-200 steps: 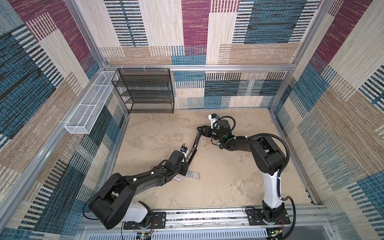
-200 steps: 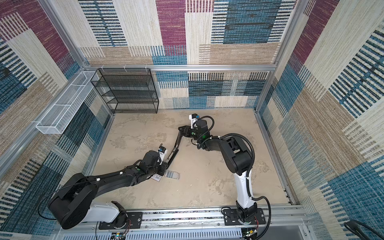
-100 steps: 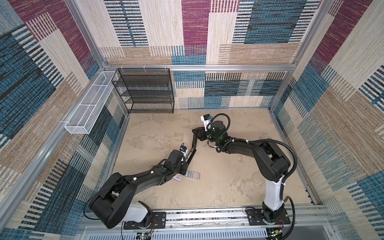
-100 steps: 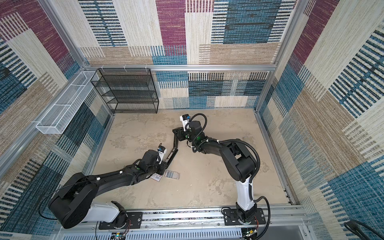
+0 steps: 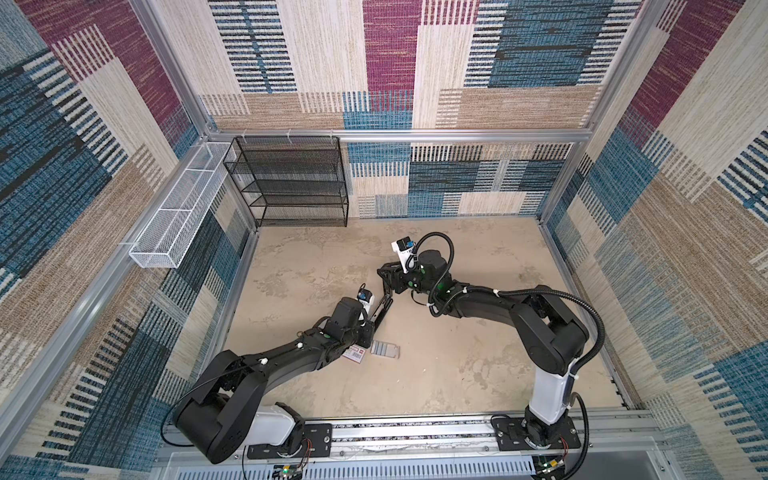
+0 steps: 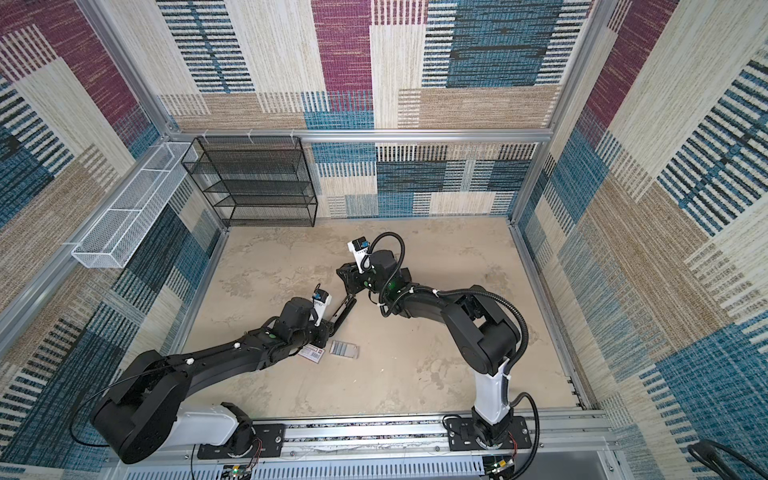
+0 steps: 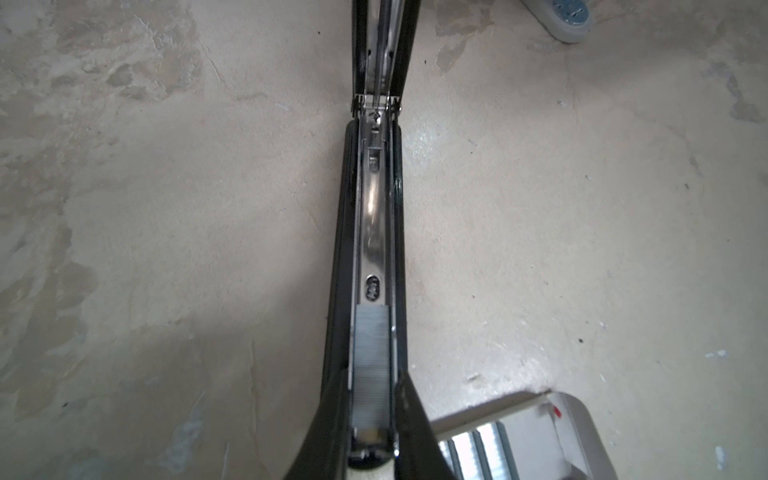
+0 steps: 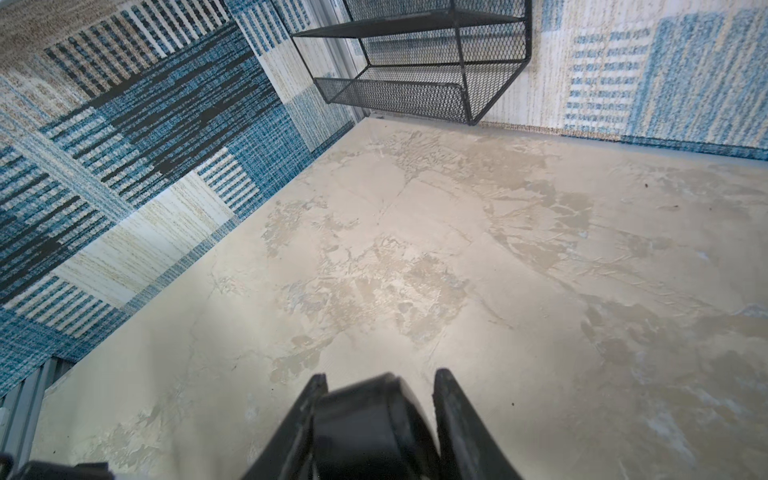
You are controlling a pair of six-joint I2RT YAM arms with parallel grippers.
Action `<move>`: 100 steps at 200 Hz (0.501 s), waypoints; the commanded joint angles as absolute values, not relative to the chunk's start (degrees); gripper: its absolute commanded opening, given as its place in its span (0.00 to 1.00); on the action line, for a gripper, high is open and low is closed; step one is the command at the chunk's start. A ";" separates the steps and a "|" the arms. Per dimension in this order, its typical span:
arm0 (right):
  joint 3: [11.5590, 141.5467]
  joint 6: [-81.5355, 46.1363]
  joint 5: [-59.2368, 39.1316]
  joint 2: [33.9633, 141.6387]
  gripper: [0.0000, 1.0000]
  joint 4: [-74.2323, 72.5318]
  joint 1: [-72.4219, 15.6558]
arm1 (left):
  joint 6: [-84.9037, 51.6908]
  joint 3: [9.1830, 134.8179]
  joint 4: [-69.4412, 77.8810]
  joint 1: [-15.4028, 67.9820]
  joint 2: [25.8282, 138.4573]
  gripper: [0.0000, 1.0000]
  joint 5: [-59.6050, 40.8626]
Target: Load the staples into the stapler
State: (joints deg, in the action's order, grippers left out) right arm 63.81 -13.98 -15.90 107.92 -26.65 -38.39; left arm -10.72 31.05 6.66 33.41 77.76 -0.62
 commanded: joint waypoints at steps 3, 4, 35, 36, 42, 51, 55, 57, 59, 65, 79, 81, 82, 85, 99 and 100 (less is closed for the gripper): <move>63.79 -17.14 -21.16 106.84 0.43 -24.71 -39.72 | -10.69 32.32 16.01 33.13 77.00 0.13 -2.19; 63.76 -17.14 -21.13 106.82 0.43 -24.70 -39.72 | -10.71 32.33 15.96 33.13 76.95 0.13 -2.20; 62.75 -16.39 -21.19 105.90 0.43 -24.90 -40.42 | -10.80 32.26 15.73 32.89 76.21 0.13 -2.33; 62.75 -16.37 -21.19 105.91 0.43 -24.84 -40.47 | -10.81 32.26 15.73 32.88 76.20 0.13 -2.31; 62.68 -16.25 -21.06 105.78 0.43 -24.75 -40.59 | -10.81 32.26 15.74 32.87 76.07 0.13 -2.29; 62.43 -16.12 -21.39 105.58 0.43 -24.91 -40.69 | -10.90 32.26 15.73 32.87 75.90 0.13 -2.27; 62.28 -15.97 -21.44 105.52 0.43 -25.00 -40.82 | -10.89 32.26 15.73 32.79 75.79 0.13 -2.28; 62.24 -15.99 -21.44 105.42 0.43 -25.04 -40.81 | -10.96 32.26 15.78 32.78 75.72 0.13 -2.33; 62.19 -15.84 -21.49 105.39 0.43 -25.05 -40.88 | -10.98 32.26 15.74 32.78 75.69 0.13 -2.36; 62.07 -15.69 -21.53 105.34 0.44 -25.05 -41.02 | -10.99 32.34 15.65 32.78 75.51 0.13 -2.38; 62.05 -15.09 -21.53 105.30 0.44 -24.88 -41.37 | -10.94 32.50 15.41 32.70 75.11 0.13 -2.37; 62.05 -15.00 -21.58 105.32 0.43 -24.81 -41.43 | -10.91 32.51 15.43 32.70 75.07 0.13 -2.37; 62.05 -14.97 -21.56 105.35 0.43 -24.80 -41.50 | -10.90 32.56 15.36 32.70 75.06 0.13 -2.37; 62.05 -14.87 -21.54 105.32 0.43 -24.74 -41.52 | -10.83 32.60 15.26 32.70 75.02 0.13 -2.30; 62.14 -14.57 -21.71 105.46 0.44 -24.65 -41.87 | -10.68 32.87 14.86 32.61 74.81 0.13 -2.29; 62.09 -14.49 -21.71 105.42 0.44 -24.68 -41.90 | -10.70 32.87 14.86 32.61 74.80 0.13 -2.29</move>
